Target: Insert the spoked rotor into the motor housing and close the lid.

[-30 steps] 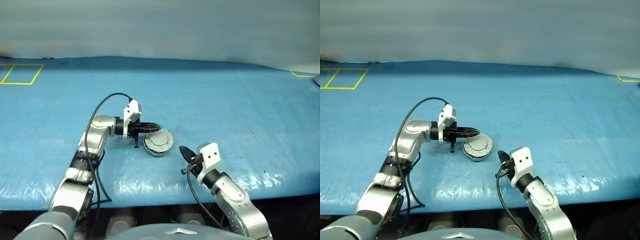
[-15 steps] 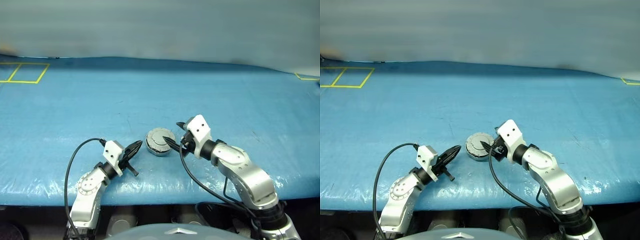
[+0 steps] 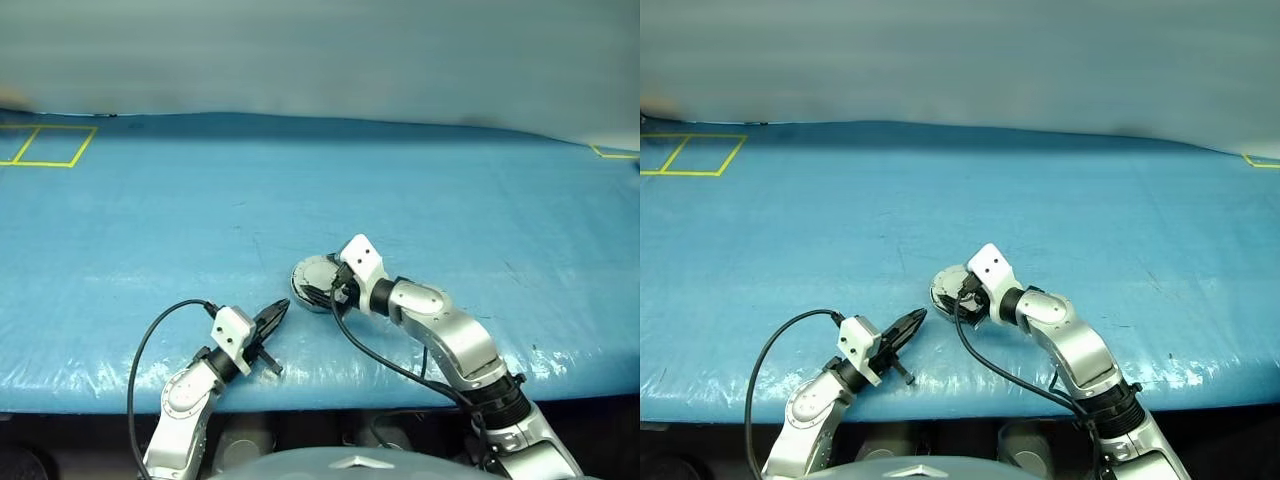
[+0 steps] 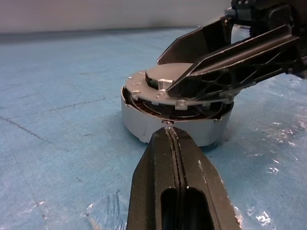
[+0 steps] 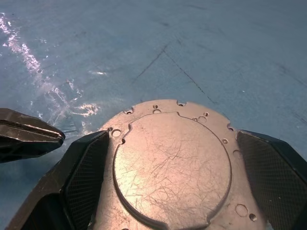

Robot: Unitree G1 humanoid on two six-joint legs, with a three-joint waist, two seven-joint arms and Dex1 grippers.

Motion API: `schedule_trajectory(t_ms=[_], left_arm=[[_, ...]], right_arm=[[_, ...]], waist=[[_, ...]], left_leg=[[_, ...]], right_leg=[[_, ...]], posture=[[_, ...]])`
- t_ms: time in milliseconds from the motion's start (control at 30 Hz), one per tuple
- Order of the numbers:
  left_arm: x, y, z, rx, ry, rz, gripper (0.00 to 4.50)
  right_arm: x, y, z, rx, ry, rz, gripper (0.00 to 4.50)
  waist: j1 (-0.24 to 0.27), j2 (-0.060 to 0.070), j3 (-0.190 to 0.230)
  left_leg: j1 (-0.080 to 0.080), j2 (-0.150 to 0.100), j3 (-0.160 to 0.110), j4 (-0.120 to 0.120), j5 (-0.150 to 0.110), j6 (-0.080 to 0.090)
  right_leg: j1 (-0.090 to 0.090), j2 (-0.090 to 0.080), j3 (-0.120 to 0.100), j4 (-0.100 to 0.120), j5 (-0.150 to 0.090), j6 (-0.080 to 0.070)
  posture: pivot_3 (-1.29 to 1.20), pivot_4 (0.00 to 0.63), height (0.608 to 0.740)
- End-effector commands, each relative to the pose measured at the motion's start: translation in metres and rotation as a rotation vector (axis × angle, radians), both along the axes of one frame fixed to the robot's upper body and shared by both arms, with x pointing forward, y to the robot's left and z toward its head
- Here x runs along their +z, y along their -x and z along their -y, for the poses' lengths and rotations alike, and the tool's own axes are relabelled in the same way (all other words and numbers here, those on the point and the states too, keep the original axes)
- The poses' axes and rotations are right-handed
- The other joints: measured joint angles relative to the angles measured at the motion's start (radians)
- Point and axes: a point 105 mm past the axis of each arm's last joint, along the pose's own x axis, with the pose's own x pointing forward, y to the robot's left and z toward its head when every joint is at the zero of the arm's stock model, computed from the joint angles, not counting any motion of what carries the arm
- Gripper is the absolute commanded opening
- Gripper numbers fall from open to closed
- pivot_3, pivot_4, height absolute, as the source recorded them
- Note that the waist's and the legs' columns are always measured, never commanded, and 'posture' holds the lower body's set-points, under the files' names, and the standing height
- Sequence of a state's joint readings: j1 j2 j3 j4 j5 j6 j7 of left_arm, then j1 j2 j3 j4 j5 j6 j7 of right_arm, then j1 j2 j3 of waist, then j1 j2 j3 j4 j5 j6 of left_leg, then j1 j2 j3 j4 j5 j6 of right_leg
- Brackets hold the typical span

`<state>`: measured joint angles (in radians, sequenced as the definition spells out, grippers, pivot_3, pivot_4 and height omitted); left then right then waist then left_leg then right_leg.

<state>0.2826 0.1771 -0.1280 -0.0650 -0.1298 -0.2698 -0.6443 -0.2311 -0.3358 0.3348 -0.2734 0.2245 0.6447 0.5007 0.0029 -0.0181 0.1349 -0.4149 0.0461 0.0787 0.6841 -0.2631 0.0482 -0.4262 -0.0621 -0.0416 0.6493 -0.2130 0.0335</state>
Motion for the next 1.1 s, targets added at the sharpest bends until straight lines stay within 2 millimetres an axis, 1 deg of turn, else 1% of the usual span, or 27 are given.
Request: schedule_trajectory(t_ms=[33, 100, 167, 200, 433, 600, 733, 900, 1100], left_arm=[[0.004, -0.001, 0.003, 0.012, 0.036, 0.023, 0.00], [0.004, -0.002, 0.003, 0.014, 0.036, 0.025, 0.00], [0.004, -0.003, 0.003, 0.017, 0.036, 0.028, 0.00], [0.004, -0.003, 0.003, 0.019, 0.036, 0.029, 0.00], [0.000, -0.008, -0.002, 0.048, 0.029, 0.039, 0.00], [0.000, -0.009, -0.003, 0.053, 0.032, 0.044, 0.00], [0.000, -0.009, -0.003, 0.053, 0.034, 0.046, 0.00], [-0.001, -0.009, -0.003, 0.050, 0.030, 0.042, 0.00], [-0.001, -0.007, -0.001, 0.037, 0.016, 0.031, 0.00]], right_arm=[[0.007, -0.004, 0.005, -0.013, -0.004, 0.060, 4.30], [0.006, -0.001, 0.005, -0.010, -0.005, 0.059, 3.84], [0.006, 0.002, 0.003, 0.003, 0.003, 0.075, 3.22], [0.006, 0.003, 0.003, 0.007, 0.006, 0.081, 3.04], [0.011, 0.009, -0.008, 0.006, -0.023, 0.108, 3.04], [0.014, 0.008, -0.016, -0.021, -0.020, 0.123, 3.04], [0.009, 0.005, -0.016, -0.051, 0.015, 0.114, 3.04], [0.004, 0.006, -0.018, -0.042, 0.034, 0.109, 3.04], [-0.005, 0.002, -0.013, -0.056, 0.087, 0.100, 3.04]], waist=[[-0.001, 0.000, 0.000], [-0.001, 0.000, 0.000], [-0.002, 0.000, 0.000], [-0.002, 0.000, 0.000], [-0.003, 0.000, 0.000], [-0.006, 0.000, 0.000], [-0.009, 0.000, 0.000], [-0.013, 0.000, 0.000], [-0.014, 0.000, 0.000]], left_leg=[[0.000, 0.000, 0.000, 0.000, 0.000, 0.000], [0.000, 0.000, 0.000, 0.000, 0.000, 0.000], [0.000, 0.000, 0.000, 0.000, 0.000, 0.000], [0.000, 0.000, 0.000, 0.000, 0.000, 0.000], [0.000, 0.000, 0.000, 0.000, 0.000, 0.000], [-0.001, 0.001, 0.000, -0.001, 0.000, 0.000], [0.000, 0.000, 0.000, -0.001, 0.000, 0.000], [0.000, 0.001, 0.000, -0.001, 0.000, 0.000], [0.000, 0.001, 0.000, -0.001, 0.000, 0.000]], right_leg=[[0.000, 0.000, 0.000, 0.000, 0.000, 0.000], [0.000, 0.000, 0.000, 0.000, 0.000, 0.000], [0.000, 0.000, 0.000, 0.000, 0.000, 0.000], [0.000, 0.000, 0.000, 0.000, 0.000, 0.000], [-0.001, 0.000, 0.000, 0.000, 0.000, 0.000], [0.000, 0.000, 0.000, 0.000, 0.000, 0.000], [-0.002, 0.000, 0.000, -0.001, 0.000, 0.000], [-0.002, 0.000, -0.001, -0.001, 0.000, 0.000], [-0.002, -0.001, -0.001, -0.001, 0.000, 0.000]], posture=[[0.00, 0.150, 0.740], [0.00, 0.150, 0.740], [0.00, 0.150, 0.740], [0.00, 0.150, 0.740], [0.00, 0.150, 0.740], [0.00, 0.150, 0.740], [0.00, 0.150, 0.740], [0.00, 0.150, 0.740], [0.00, 0.150, 0.740]])
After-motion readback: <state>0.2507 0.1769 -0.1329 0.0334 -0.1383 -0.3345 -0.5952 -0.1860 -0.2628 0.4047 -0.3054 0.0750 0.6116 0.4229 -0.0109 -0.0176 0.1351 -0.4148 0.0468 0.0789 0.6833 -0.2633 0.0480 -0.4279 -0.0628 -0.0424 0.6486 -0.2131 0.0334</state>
